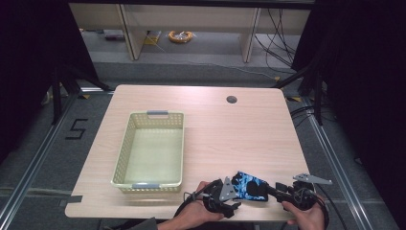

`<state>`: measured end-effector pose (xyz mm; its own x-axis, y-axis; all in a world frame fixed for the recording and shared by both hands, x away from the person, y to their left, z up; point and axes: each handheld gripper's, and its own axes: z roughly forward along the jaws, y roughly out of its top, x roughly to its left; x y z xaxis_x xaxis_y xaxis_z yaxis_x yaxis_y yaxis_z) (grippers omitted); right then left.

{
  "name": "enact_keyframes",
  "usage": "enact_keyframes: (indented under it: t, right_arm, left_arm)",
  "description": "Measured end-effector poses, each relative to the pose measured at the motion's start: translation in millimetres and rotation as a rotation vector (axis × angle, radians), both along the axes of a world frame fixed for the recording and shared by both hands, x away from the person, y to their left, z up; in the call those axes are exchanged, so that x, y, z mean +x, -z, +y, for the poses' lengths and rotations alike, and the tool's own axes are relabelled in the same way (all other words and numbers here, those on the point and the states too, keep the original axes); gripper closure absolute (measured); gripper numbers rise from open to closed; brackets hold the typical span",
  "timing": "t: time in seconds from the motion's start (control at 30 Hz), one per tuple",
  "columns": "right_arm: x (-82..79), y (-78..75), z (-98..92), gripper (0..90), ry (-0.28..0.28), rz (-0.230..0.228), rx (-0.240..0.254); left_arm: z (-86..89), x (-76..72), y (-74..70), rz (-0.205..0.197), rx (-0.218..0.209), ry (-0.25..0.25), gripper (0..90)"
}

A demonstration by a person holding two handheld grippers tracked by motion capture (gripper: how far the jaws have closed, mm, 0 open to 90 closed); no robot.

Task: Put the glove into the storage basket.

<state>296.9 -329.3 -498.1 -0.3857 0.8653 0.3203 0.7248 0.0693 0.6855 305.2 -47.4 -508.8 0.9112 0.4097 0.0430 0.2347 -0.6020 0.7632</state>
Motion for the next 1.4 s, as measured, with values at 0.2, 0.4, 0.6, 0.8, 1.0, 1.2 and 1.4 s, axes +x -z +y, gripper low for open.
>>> enact_keyframes:
  t: [0.2,0.4,0.6,0.8,1.0,1.2,1.4]
  right_arm:
    - [-1.1,5.4,4.8,53.5,0.023,0.055,0.049]
    - [2.1,11.7,6.6,55.4,0.026,0.052,0.072]
    - [1.8,14.0,12.7,64.6,0.038,0.085,0.119]
    - [3.2,21.8,12.1,84.5,0.024,0.084,0.181]
    - [4.6,23.2,12.4,87.0,-0.016,0.047,0.177]
    - [5.0,16.6,24.1,87.3,-0.042,0.048,0.191]
    - [9.2,10.1,36.5,87.3,-0.076,0.007,0.176]
  left_arm:
    - [-8.0,2.0,6.3,0.024,0.026,-0.004,45.4]
    - [-13.5,3.6,5.0,0.018,0.033,-0.009,53.0]
    - [-14.7,1.4,5.7,-0.058,0.051,0.005,68.5]
    - [-11.3,-0.6,6.2,-0.077,0.055,0.038,75.4]
    - [-5.2,-0.7,3.9,-0.086,0.053,0.032,80.1]
    - [5.0,-3.5,0.4,-0.112,0.070,0.031,82.0]
    - [18.5,-4.4,-5.6,-0.137,0.061,0.019,82.5]
